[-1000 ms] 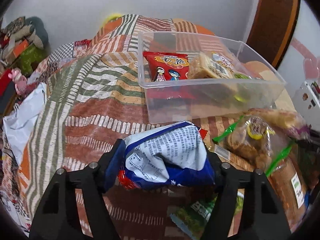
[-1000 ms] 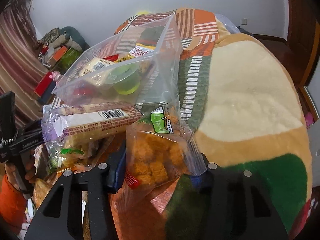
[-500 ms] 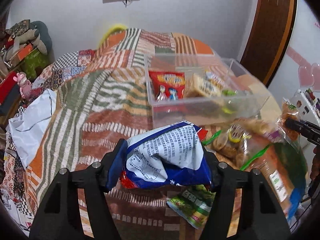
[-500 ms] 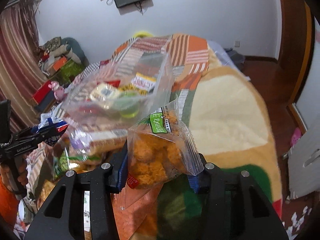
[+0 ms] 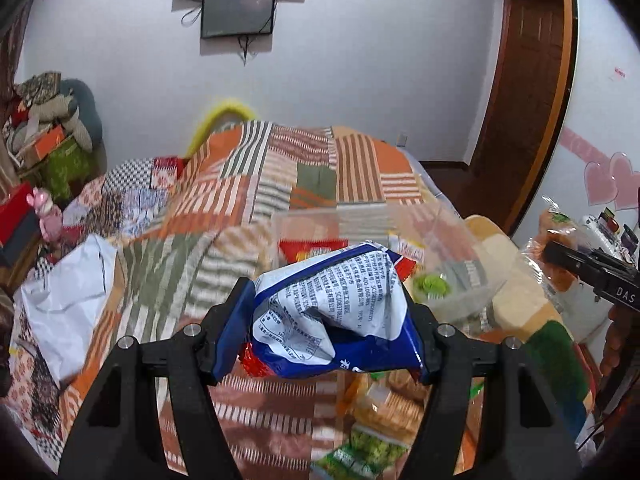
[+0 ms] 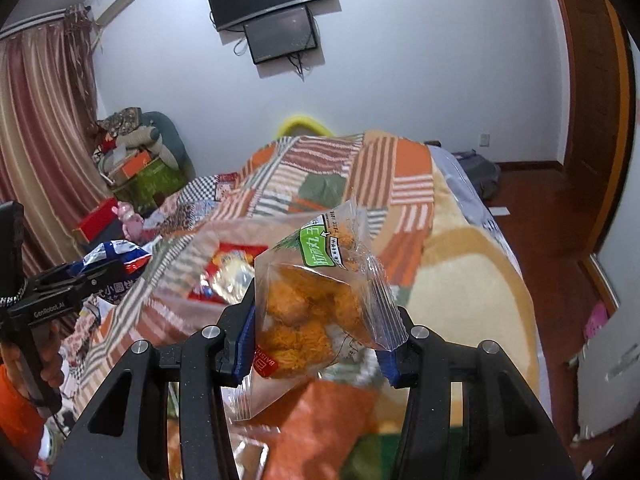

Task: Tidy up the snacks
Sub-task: 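Carry both bags over the clear box and release them inside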

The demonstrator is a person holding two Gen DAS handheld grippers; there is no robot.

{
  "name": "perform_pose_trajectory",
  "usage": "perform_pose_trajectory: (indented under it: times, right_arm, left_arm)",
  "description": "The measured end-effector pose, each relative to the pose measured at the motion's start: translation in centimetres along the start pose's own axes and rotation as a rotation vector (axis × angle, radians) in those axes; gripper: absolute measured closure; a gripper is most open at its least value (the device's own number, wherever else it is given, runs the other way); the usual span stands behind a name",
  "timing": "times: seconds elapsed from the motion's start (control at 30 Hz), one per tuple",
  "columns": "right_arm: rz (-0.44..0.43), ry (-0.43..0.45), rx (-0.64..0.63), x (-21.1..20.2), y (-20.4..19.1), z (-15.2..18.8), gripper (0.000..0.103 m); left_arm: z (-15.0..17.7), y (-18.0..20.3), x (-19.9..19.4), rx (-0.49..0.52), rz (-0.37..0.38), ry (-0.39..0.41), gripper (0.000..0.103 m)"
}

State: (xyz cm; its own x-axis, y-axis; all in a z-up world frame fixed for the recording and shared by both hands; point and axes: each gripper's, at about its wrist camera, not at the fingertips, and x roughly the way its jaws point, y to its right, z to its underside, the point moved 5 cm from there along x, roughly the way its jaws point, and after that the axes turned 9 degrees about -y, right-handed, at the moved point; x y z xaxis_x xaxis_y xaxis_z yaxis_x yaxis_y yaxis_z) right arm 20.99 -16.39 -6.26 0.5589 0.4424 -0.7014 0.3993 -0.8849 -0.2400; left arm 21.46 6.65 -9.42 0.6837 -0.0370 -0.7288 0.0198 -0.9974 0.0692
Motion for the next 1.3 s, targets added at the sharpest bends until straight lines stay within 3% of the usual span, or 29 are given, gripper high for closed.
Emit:
perform_pose_trajectory:
  times: [0.33, 0.7, 0.97, 1.13, 1.23, 1.3]
  right_arm:
    - [-0.027, 0.024, -0.031, 2.6, -1.6, -2.7, 0.057]
    - [-0.018, -0.106, -0.011, 9.0, -1.2, -3.3, 0.057]
    - [0.016, -0.178, -0.027, 11.8, -1.2, -3.2, 0.056]
    - [0.04, -0.233, -0.059, 12.5, -1.6, -2.5, 0.054]
    - [0.072, -0.231, -0.094, 12.0, -1.7, -2.3, 0.043]
    - [0.085, -0.216, -0.11, 11.2, -1.8, -2.3, 0.035]
  left_arm:
    - [-2.7, 0.6, 3.5, -0.015, -0.001, -0.016, 0.037]
    - [-3.0, -0.4, 9.8, -0.05, -0.009, -0.104, 0.037]
    - [-3.4, 0.4, 10.8, -0.01, -0.052, -0.081, 0.036]
    - [-3.3, 0.7, 11.3, -0.014, -0.051, -0.099, 0.028]
    - [-3.2, 0.8, 11.1, -0.023, -0.033, -0.103, 0.019]
    - [-3.2, 0.9, 10.7, -0.022, -0.025, -0.1, 0.018]
